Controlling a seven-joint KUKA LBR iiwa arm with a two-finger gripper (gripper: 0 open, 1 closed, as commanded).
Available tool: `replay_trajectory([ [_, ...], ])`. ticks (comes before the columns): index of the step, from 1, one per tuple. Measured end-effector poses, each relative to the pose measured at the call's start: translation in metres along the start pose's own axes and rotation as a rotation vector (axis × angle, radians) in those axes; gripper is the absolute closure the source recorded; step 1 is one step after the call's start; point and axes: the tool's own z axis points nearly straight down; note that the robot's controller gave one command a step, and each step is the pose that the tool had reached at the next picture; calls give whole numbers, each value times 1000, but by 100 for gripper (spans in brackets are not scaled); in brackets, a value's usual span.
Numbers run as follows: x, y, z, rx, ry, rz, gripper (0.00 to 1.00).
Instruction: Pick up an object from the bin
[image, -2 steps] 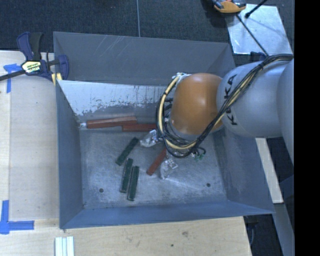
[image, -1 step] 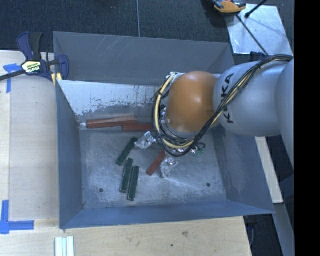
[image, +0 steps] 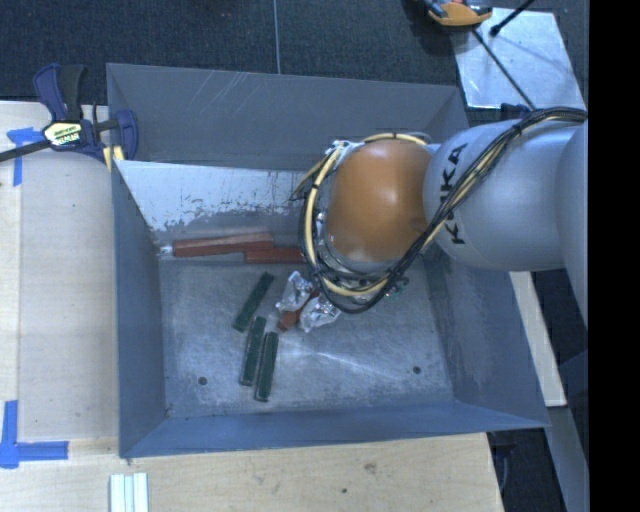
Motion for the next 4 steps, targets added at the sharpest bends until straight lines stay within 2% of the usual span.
replay_trajectory([
  [2,1,1,-3,-4,6,-1,100],
  [3,6,4,-18,-16,26,-2,100],
  [4,4,2,-36,-14,26,0,100],
])
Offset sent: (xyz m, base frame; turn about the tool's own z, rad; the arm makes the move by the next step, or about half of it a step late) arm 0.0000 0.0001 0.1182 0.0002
